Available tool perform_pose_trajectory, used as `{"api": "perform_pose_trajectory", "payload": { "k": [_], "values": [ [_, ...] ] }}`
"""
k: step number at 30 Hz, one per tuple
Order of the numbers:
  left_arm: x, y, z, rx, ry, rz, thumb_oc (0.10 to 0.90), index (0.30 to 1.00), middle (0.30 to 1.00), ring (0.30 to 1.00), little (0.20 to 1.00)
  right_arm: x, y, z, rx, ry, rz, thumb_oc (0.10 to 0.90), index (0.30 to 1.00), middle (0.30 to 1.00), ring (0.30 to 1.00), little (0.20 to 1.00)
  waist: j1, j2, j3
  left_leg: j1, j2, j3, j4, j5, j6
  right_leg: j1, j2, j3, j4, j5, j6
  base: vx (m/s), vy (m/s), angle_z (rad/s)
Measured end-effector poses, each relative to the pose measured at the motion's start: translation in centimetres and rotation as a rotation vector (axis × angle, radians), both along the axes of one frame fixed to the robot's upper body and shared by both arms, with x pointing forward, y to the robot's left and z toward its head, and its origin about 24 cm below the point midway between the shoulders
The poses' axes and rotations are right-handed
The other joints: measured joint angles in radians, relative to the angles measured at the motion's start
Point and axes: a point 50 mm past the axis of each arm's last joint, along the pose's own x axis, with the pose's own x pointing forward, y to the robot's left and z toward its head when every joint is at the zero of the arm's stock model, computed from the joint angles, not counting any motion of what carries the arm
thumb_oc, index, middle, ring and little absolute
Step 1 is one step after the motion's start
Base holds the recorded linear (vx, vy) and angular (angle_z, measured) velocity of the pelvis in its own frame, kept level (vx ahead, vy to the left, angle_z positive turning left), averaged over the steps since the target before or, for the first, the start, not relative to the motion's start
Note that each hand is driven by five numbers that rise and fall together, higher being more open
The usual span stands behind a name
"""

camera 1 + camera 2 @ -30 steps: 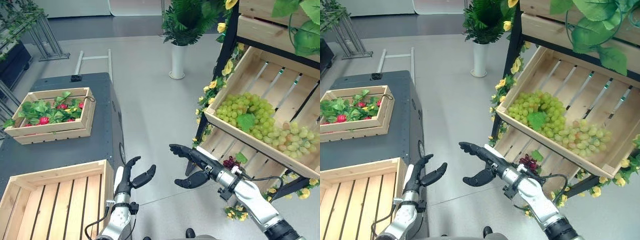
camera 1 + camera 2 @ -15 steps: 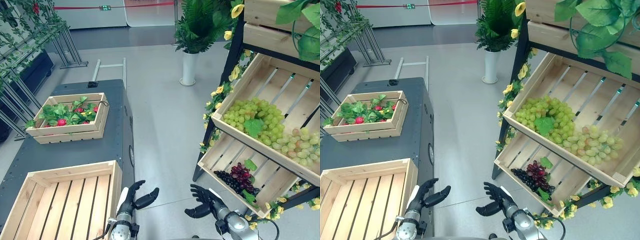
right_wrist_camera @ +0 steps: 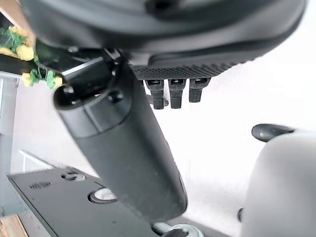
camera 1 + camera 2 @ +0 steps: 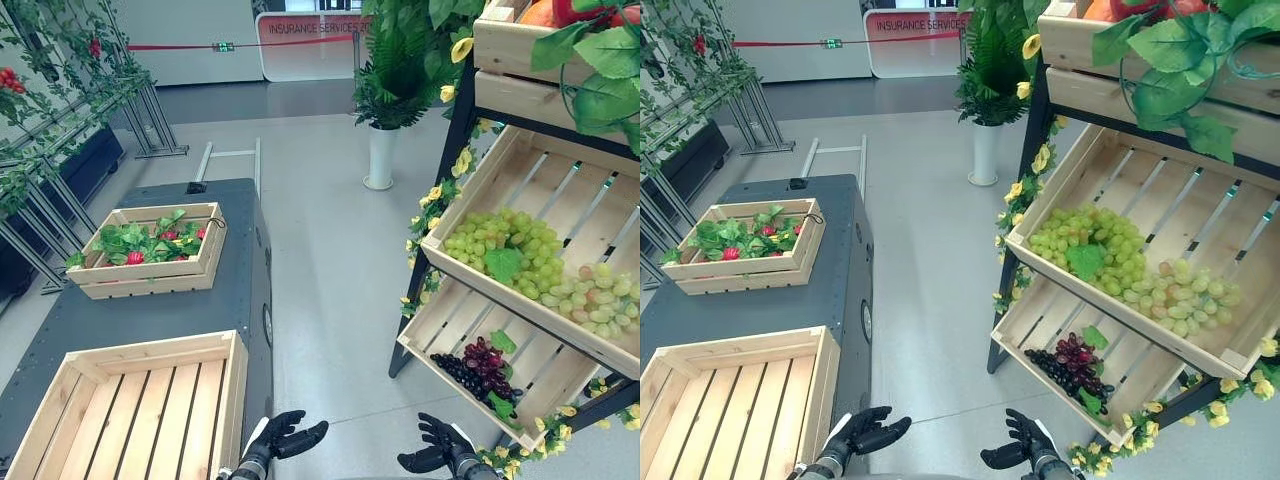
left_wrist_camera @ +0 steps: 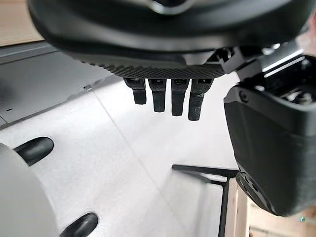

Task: Pick up the fruits from the basket on one side to the basket on the other side

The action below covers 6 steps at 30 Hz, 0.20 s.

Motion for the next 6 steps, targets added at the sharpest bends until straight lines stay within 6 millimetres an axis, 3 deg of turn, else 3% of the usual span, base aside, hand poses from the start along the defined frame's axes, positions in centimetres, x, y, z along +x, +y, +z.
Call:
{"api": "perform_pose_trajectory", "payload": {
  "k": [6],
  "values": [
    [0.12, -0.04, -0.06, 0.010, 0.011, -0.012, 0.800, 0.900, 0.900, 0.900, 0.900, -0.08, -0.04, -0.06, -0.006, 0.010, 0.008, 0.800, 0.900, 0.900, 0.900, 0.900, 0.002, 0.000, -0.001, 0.000, 0.000, 0.000, 0.000, 0.000, 0.000, 0.000, 0.000, 0.000, 0.000, 0.000, 0.000, 0.00, 0.000, 0.00]
  ]
}}
